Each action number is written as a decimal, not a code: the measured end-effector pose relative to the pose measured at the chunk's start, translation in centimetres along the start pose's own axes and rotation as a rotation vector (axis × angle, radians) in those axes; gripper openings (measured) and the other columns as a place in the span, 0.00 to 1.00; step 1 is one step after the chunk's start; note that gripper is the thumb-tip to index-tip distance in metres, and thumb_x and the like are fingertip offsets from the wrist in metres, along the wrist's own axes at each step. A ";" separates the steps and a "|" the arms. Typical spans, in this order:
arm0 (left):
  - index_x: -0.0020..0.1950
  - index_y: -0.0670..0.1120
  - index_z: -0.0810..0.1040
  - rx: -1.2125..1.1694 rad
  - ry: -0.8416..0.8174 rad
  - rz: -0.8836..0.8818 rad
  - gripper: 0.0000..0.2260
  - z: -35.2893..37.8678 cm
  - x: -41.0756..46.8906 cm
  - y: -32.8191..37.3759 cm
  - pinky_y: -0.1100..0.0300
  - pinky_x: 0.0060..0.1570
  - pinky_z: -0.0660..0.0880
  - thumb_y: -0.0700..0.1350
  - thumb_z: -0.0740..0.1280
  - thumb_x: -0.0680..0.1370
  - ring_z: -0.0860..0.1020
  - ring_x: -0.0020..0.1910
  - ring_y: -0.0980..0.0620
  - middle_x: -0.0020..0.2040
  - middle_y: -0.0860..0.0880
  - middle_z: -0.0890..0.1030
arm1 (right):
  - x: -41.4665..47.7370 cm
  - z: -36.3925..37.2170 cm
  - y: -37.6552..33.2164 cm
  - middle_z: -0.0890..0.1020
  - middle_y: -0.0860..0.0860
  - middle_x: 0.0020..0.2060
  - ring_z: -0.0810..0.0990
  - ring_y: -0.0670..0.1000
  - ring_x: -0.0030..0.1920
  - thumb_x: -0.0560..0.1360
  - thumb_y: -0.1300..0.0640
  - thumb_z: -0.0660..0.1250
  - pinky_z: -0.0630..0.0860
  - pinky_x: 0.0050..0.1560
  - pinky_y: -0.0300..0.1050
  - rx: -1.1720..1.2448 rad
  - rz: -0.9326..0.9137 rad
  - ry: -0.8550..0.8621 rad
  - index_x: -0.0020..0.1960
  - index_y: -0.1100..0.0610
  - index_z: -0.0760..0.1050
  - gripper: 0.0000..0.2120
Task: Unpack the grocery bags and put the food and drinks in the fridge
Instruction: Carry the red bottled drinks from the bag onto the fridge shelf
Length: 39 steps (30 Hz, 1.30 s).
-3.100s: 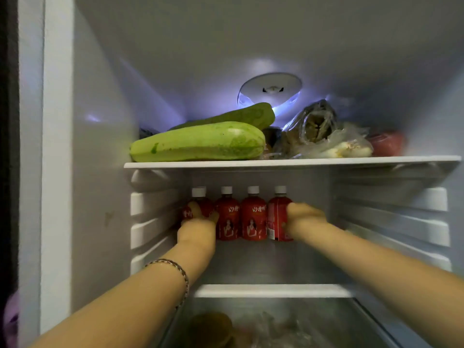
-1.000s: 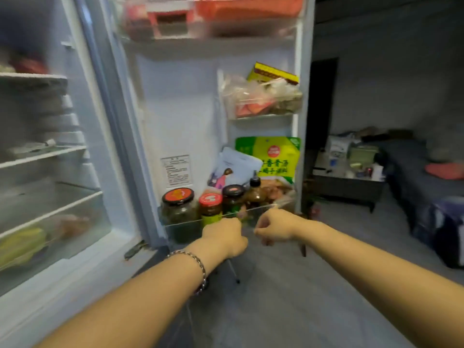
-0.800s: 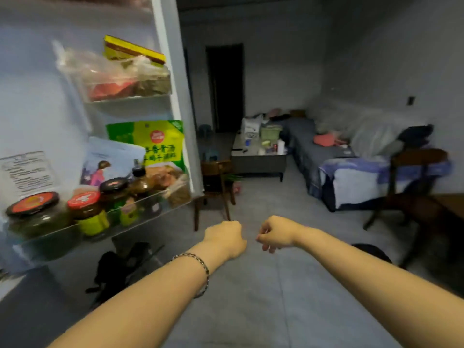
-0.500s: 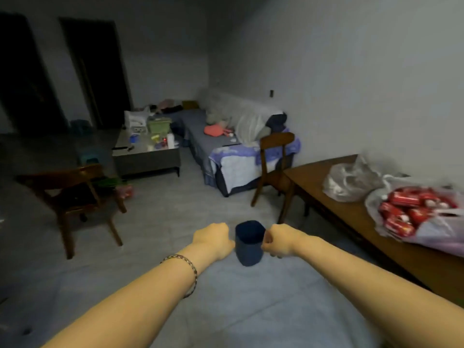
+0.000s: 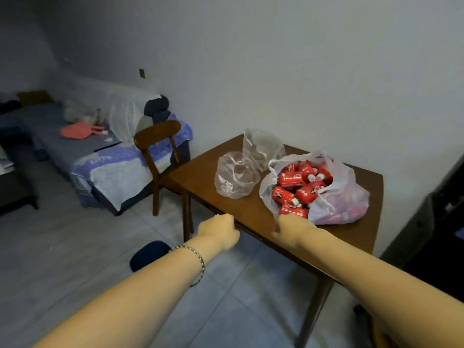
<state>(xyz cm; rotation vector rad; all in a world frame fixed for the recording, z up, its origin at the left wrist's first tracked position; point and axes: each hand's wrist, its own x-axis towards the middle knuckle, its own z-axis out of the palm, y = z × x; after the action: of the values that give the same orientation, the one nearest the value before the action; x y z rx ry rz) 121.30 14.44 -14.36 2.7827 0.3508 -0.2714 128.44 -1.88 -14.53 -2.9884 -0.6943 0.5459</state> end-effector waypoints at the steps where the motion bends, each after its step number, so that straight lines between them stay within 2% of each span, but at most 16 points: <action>1: 0.56 0.45 0.76 0.013 -0.012 0.025 0.11 -0.1 2.2 0.5 0.55 0.51 0.73 0.47 0.59 0.79 0.77 0.54 0.43 0.55 0.45 0.79 | 1.6 -0.2 0.9 0.78 0.56 0.58 0.77 0.58 0.58 0.79 0.52 0.59 0.74 0.60 0.50 0.019 0.028 0.010 0.61 0.59 0.75 0.16; 6: 0.55 0.46 0.75 0.110 -0.087 0.166 0.10 -1.4 14.1 3.5 0.54 0.50 0.73 0.47 0.59 0.79 0.77 0.54 0.44 0.55 0.46 0.79 | 9.8 -1.6 6.2 0.77 0.57 0.60 0.76 0.57 0.61 0.80 0.54 0.57 0.73 0.62 0.50 0.086 0.164 0.001 0.63 0.59 0.74 0.15; 11: 0.53 0.46 0.76 0.071 -0.160 0.248 0.09 -0.1 23.1 7.1 0.55 0.50 0.75 0.46 0.59 0.80 0.78 0.51 0.46 0.52 0.46 0.80 | 16.0 -1.0 12.3 0.76 0.54 0.62 0.75 0.56 0.62 0.78 0.54 0.60 0.73 0.62 0.51 -0.018 0.251 0.033 0.66 0.53 0.71 0.17; 15: 0.53 0.47 0.73 0.064 -0.238 0.303 0.07 2.3 28.7 9.4 0.54 0.51 0.76 0.47 0.57 0.80 0.79 0.50 0.47 0.52 0.46 0.80 | 20.5 -0.4 16.7 0.70 0.53 0.67 0.68 0.55 0.68 0.76 0.52 0.66 0.65 0.69 0.51 -0.225 0.167 0.000 0.68 0.51 0.69 0.21; 18: 0.53 0.46 0.75 0.077 -0.236 0.321 0.09 3.3 33.0 10.9 0.55 0.48 0.73 0.46 0.57 0.81 0.78 0.51 0.46 0.52 0.46 0.80 | 24.7 0.1 19.0 0.67 0.52 0.69 0.64 0.55 0.70 0.77 0.54 0.63 0.59 0.72 0.50 -0.344 0.049 0.003 0.68 0.54 0.69 0.20; 21: 0.50 0.45 0.74 -0.006 -0.234 0.326 0.07 3.9 36.4 12.1 0.58 0.43 0.70 0.44 0.57 0.81 0.78 0.48 0.45 0.49 0.45 0.79 | 29.0 1.1 20.2 0.69 0.54 0.68 0.65 0.57 0.68 0.78 0.58 0.60 0.60 0.70 0.51 -0.410 -0.072 -0.017 0.68 0.57 0.69 0.18; 24: 0.44 0.46 0.69 -0.079 -0.176 0.368 0.05 4.7 39.3 12.9 0.62 0.36 0.67 0.41 0.57 0.80 0.73 0.40 0.50 0.43 0.48 0.74 | 32.6 2.2 20.6 0.70 0.55 0.68 0.63 0.58 0.68 0.80 0.58 0.57 0.60 0.69 0.52 -0.444 -0.133 -0.080 0.68 0.59 0.69 0.17; 26: 0.47 0.46 0.71 -0.062 -0.145 0.416 0.04 5.5 41.1 13.2 0.65 0.37 0.66 0.41 0.58 0.80 0.73 0.42 0.52 0.48 0.48 0.74 | 34.4 2.7 20.9 0.69 0.55 0.68 0.61 0.59 0.69 0.80 0.58 0.56 0.58 0.70 0.52 -0.470 -0.156 -0.133 0.69 0.59 0.68 0.18; 28: 0.55 0.44 0.73 -0.006 -0.094 0.465 0.06 6.4 43.0 13.2 0.63 0.44 0.68 0.42 0.58 0.80 0.75 0.50 0.50 0.55 0.48 0.74 | 35.4 2.7 21.6 0.72 0.54 0.66 0.62 0.59 0.68 0.80 0.57 0.57 0.59 0.69 0.53 -0.445 -0.167 -0.144 0.68 0.59 0.70 0.17; 30: 0.58 0.44 0.73 0.046 -0.057 0.503 0.09 7.2 45.6 13.7 0.61 0.53 0.68 0.41 0.59 0.79 0.74 0.57 0.49 0.57 0.47 0.74 | 36.0 2.5 22.9 0.81 0.49 0.53 0.71 0.57 0.60 0.72 0.53 0.69 0.69 0.61 0.50 -0.386 -0.241 -0.013 0.56 0.54 0.79 0.14; 31: 0.58 0.44 0.72 0.078 -0.057 0.513 0.10 7.6 46.9 14.0 0.60 0.57 0.67 0.41 0.59 0.78 0.73 0.59 0.48 0.58 0.47 0.74 | 35.9 2.3 23.6 0.83 0.45 0.43 0.76 0.54 0.52 0.63 0.50 0.76 0.75 0.52 0.46 -0.344 -0.249 0.069 0.46 0.50 0.83 0.12; 32: 0.60 0.43 0.71 0.110 -0.074 0.495 0.11 7.9 47.9 14.2 0.60 0.59 0.66 0.41 0.60 0.78 0.72 0.60 0.48 0.60 0.46 0.74 | 35.6 2.2 24.2 0.82 0.43 0.36 0.79 0.51 0.45 0.56 0.48 0.79 0.75 0.46 0.43 -0.297 -0.248 0.138 0.38 0.48 0.83 0.12; 33: 0.62 0.43 0.70 0.135 -0.107 0.457 0.13 8.2 48.8 14.3 0.60 0.61 0.65 0.42 0.60 0.78 0.71 0.62 0.49 0.61 0.46 0.73 | 35.6 2.2 24.7 0.82 0.43 0.35 0.80 0.50 0.42 0.53 0.49 0.78 0.73 0.45 0.42 -0.241 -0.231 0.234 0.36 0.48 0.82 0.12; 35: 0.68 0.43 0.65 0.155 -0.209 0.364 0.20 8.9 50.5 14.6 0.59 0.63 0.66 0.43 0.63 0.77 0.71 0.64 0.48 0.65 0.45 0.71 | 35.4 2.3 26.1 0.83 0.46 0.39 0.79 0.50 0.44 0.59 0.49 0.72 0.69 0.47 0.43 -0.115 -0.162 0.444 0.40 0.52 0.83 0.11; 37: 0.71 0.42 0.62 0.164 -0.289 0.325 0.23 9.4 51.4 14.5 0.58 0.67 0.63 0.41 0.63 0.77 0.69 0.67 0.47 0.68 0.43 0.69 | 35.3 1.9 27.2 0.82 0.50 0.43 0.77 0.53 0.45 0.64 0.49 0.67 0.74 0.43 0.47 0.046 -0.081 0.557 0.43 0.56 0.81 0.13; 39: 0.70 0.42 0.64 0.117 -0.320 0.351 0.22 9.6 52.3 14.5 0.60 0.67 0.62 0.38 0.63 0.76 0.69 0.67 0.47 0.68 0.44 0.70 | 34.9 1.0 28.1 0.81 0.51 0.45 0.80 0.54 0.43 0.61 0.53 0.74 0.79 0.37 0.47 0.171 0.031 0.549 0.45 0.57 0.80 0.14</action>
<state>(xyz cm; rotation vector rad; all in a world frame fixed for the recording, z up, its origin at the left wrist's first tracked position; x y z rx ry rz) 173.54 8.82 -30.88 2.7836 -0.2344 -0.6534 169.28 -12.14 -29.84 -2.7835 -0.5195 -0.2081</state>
